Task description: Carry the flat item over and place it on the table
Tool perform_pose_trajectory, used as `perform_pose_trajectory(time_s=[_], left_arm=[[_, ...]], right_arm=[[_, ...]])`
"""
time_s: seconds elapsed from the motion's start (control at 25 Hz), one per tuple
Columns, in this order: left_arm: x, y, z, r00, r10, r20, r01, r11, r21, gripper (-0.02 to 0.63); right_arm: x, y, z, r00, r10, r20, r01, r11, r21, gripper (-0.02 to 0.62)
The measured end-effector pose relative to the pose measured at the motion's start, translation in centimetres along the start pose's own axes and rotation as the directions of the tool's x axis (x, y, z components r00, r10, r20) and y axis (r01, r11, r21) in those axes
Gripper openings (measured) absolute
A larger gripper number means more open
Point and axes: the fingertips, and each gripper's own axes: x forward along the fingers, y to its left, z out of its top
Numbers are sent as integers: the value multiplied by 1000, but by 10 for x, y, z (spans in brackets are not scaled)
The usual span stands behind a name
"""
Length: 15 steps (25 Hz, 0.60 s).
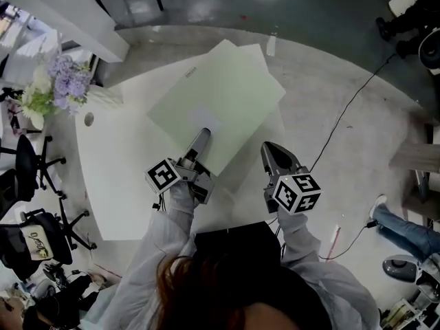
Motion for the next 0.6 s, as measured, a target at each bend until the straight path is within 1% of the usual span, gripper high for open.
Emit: perform_pose_trajectory(time_s=[0.08,0.28,0.36,0.48,0.6], left_arm=[[9,5,3,1000,-4,9,5,999,-31,268],[23,11,8,1000,-5,8,5,999,-44,268],[27,15,9,1000,-4,15,5,997,-71,270],[32,24,11,1000,4,28,0,991,-133,278],[33,28,10,1000,13,24,-9,989,-147,284]], right_arm=[[5,-6,-1,1000,5,-10,-5,1000,3,12],[8,-13,-3,1000,10,-21,-10,1000,14,12],[10,-15,-4,1000,11,-23,-11,1000,17,12],[13,-17,-4,1000,11,-26,-11,1000,18,12],[14,-19,-6,999,10,-31,-9,1000,20,12]])
